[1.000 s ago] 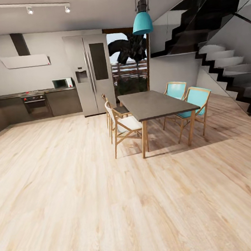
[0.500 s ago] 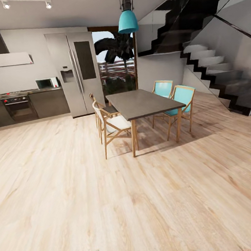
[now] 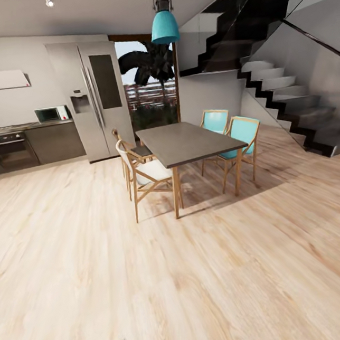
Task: Place each of the two pumpkins and all three candles from the living room inside a cabinet in the living room (use any cabinet), then make sure every cabinet is closed, and position the cauldron so it is next to a table in the living room.
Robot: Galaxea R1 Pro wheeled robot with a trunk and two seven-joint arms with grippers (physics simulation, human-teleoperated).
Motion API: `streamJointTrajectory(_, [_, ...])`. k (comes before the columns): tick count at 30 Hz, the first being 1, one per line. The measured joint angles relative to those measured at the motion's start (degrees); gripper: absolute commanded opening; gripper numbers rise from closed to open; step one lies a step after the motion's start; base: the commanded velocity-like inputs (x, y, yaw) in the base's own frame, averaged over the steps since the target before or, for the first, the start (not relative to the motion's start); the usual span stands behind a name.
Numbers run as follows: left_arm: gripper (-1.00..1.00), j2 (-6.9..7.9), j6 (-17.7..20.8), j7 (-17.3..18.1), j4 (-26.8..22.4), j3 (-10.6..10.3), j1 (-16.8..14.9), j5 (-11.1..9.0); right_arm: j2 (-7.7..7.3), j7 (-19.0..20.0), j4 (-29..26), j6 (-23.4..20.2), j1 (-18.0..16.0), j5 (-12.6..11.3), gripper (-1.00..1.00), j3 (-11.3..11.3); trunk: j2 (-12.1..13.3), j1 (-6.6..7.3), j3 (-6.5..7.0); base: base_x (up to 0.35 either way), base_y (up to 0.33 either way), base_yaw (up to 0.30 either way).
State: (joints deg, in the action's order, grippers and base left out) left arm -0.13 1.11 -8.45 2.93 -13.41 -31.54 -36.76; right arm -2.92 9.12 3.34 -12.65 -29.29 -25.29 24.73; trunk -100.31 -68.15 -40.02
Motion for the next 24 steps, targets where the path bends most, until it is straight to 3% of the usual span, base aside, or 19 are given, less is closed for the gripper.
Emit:
streamJointTrajectory(17, [1.00, 0.05, 0.0, 0.0, 0.0, 0.0, 0.0, 0.0, -0.08, 0.0, 0.0, 0.0, 0.0, -0.1, 1.00, -0.2, 0.0, 0.00, 0.51, 0.336, 0.000, -0.276])
streamJointTrajectory(24, [1.00, 0.05, -0.1, -0.1, 0.0, 0.0, 0.0, 0.0, -0.08, 0.0, 0.1, 0.1, 0.0, -0.3, 1.00, -0.2, 0.0, 0.00, 0.67, 0.336, -0.041, -0.064])
